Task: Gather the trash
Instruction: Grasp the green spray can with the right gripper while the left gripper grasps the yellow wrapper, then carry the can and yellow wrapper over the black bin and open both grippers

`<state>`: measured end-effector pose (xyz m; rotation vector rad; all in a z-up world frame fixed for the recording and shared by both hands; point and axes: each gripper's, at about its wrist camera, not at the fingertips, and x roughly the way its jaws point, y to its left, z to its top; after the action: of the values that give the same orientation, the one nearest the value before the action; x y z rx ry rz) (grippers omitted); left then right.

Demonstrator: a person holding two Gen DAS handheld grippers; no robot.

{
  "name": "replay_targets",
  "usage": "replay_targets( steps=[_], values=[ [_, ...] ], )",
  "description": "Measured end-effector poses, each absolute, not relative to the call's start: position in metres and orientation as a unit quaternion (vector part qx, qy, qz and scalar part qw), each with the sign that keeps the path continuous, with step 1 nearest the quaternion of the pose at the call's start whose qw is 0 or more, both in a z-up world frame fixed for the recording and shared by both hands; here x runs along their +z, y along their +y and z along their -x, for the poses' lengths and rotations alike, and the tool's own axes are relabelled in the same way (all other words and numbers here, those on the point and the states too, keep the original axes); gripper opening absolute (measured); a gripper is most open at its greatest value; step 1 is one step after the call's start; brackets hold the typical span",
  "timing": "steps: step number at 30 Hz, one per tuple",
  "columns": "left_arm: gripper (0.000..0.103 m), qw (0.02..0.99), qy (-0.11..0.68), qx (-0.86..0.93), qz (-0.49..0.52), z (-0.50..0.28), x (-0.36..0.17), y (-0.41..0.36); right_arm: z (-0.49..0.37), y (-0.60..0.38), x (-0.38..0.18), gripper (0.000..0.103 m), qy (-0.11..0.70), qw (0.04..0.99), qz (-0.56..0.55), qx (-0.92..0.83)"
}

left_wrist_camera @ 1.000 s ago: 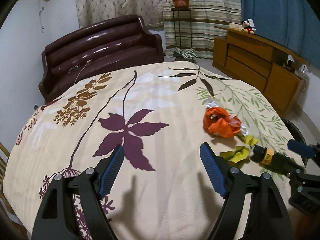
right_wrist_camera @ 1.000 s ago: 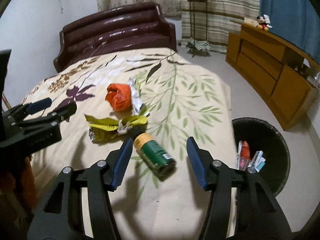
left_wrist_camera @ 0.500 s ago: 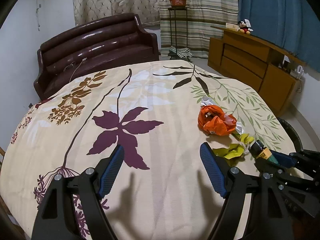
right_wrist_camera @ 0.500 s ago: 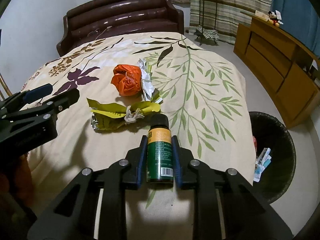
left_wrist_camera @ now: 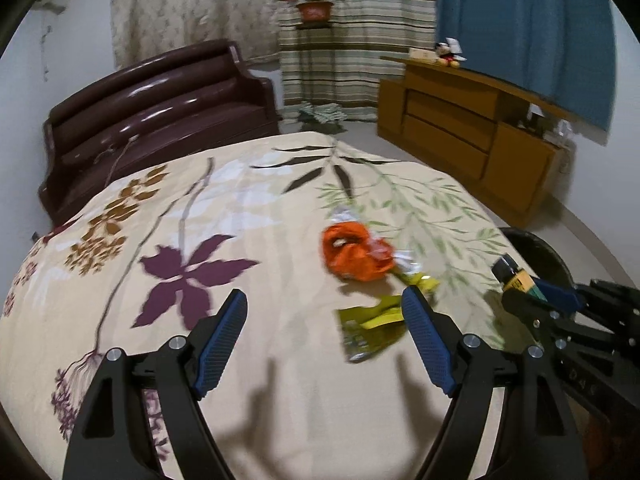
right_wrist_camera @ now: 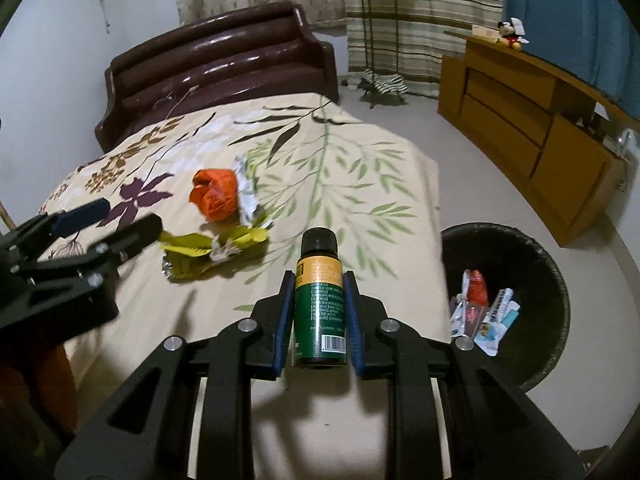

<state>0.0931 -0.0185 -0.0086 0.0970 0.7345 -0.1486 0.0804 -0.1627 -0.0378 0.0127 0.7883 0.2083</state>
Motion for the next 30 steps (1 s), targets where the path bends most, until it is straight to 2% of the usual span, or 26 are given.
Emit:
replay_targets(
  steps=[8, 10, 15, 16, 18, 30],
  values=[
    [0.077, 0.907, 0.392, -0.132, -0.079, -0.114, -0.029, -0.044, -0.082, -0.177, -0.038, 0.023, 0.38, 0.92, -0.026, 0.096],
    [0.074, 0.901, 0.401, -0.144, -0.076, -0.117, -0.032, -0.047, -0.082, -0.179, -0.038, 0.023, 0.38, 0.92, -0.029, 0.095],
    [0.042, 0.888, 0.42, -0.175, -0.068, -0.117, -0.037, -0.049, -0.082, -0.181, -0.038, 0.023, 0.38, 0.92, -0.032, 0.095],
    [0.039, 0.885, 0.424, -0.182, -0.064, -0.116, -0.038, -0.05, -0.082, -0.181, -0.038, 0.023, 0.38, 0.919, -0.031, 0.095],
    [0.027, 0.882, 0.427, -0.188, -0.062, -0.115, -0.039, -0.05, -0.082, -0.181, -0.038, 0.023, 0.38, 0.92, -0.031, 0.095],
    [0.024, 0.886, 0.421, -0.189, -0.041, -0.097, -0.035, -0.048, -0.082, -0.181, -0.038, 0.023, 0.379, 0.92, -0.032, 0.095]
  ],
)
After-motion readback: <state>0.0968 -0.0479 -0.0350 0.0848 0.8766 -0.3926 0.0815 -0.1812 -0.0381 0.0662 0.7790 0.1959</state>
